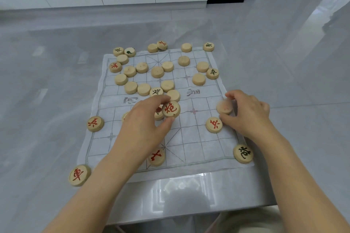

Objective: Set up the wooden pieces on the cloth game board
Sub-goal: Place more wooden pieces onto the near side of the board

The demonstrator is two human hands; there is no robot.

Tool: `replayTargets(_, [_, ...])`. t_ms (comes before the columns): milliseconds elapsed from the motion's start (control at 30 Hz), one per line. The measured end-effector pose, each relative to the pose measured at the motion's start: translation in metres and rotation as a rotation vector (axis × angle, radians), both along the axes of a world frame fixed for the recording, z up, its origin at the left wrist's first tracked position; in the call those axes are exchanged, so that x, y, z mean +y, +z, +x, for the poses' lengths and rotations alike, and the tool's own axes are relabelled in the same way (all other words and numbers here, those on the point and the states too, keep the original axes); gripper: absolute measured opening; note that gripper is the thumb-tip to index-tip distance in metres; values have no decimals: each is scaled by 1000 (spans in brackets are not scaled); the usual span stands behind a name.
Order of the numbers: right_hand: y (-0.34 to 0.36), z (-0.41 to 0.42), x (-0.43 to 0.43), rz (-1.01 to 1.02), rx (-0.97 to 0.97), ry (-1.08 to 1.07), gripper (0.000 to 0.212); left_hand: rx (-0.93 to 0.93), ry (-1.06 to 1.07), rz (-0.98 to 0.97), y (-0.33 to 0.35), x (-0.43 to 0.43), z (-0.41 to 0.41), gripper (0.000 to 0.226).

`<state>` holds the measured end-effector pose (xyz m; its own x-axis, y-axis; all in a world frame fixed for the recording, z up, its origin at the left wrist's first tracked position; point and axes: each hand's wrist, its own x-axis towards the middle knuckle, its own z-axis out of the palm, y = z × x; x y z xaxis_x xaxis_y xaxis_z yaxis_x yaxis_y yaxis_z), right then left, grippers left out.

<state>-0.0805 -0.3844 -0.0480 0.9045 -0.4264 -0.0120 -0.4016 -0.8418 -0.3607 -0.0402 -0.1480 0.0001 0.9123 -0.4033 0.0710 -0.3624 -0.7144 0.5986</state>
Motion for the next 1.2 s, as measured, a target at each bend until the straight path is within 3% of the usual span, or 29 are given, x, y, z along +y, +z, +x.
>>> replayTargets(133, [-2, 1, 4, -143, 19, -65, 60, 10, -2, 0, 1, 0, 1, 41])
replayTargets(267, [-2, 1, 2, -127, -11, -41, 46, 15, 0, 5, 1, 0, 1, 42])
replayTargets(400, [1, -2, 4, -107, 22, 12, 51, 17, 4, 8, 0, 0, 2, 42])
replayTargets(533, [14, -7, 8, -35, -75, 108, 42, 16, 9, 1, -1, 1, 4, 41])
replayTargets(667, [21, -13, 18, -88, 79, 254, 52, 5, 15, -5, -1, 2, 6, 39])
replayTargets(800, [19, -12, 20, -105, 108, 288, 35, -2, 20, -8, -1, 3, 7, 40])
replayTargets(1200, [1, 28, 54, -173, -127, 169, 41, 23, 19, 0, -11, 4, 12, 43])
